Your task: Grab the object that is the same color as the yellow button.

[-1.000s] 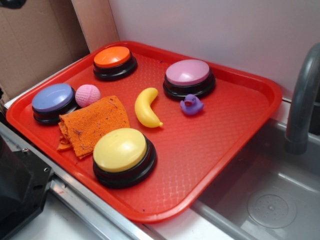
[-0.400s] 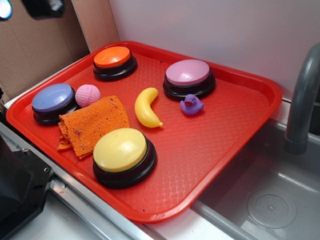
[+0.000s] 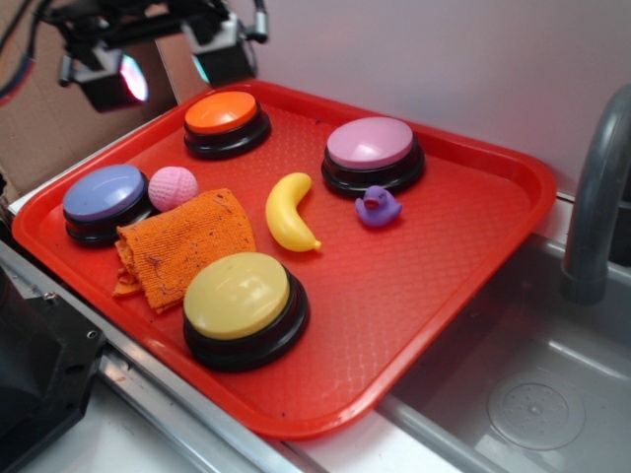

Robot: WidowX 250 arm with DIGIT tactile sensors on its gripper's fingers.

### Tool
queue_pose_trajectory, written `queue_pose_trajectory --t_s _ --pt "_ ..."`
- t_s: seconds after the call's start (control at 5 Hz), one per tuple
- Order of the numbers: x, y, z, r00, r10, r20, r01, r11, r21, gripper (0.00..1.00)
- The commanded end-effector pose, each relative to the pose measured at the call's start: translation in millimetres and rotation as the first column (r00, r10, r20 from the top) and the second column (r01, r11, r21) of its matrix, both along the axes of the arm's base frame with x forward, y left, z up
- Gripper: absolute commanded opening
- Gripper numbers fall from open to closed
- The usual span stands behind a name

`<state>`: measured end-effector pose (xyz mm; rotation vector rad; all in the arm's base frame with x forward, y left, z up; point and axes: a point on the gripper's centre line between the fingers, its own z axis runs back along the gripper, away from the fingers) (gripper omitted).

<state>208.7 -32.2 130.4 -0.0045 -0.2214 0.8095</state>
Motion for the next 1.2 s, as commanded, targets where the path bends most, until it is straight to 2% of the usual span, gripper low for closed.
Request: queue_pose_trajectory --t_s 0.0,0.4,0.6,0.8,1.0 --pt "35 0 -57 0.999 -0.017 -0.028 0.018 1.0 0.026 1.0" --pt "41 -3 -99 0.995 -0.058 -0.087 0.062 0.997 0.044 1.0" --pt "50 -4 -113 0.988 -0.089 -0.123 0.089 0.996 -0.003 1.0" --pt "54 -5 -117 0.989 -0.097 -0.109 0.1 0.995 0.022 0.27" --pt "54 -4 -109 0.992 -0.101 -0.071 0.104 0.994 0.03 0.0"
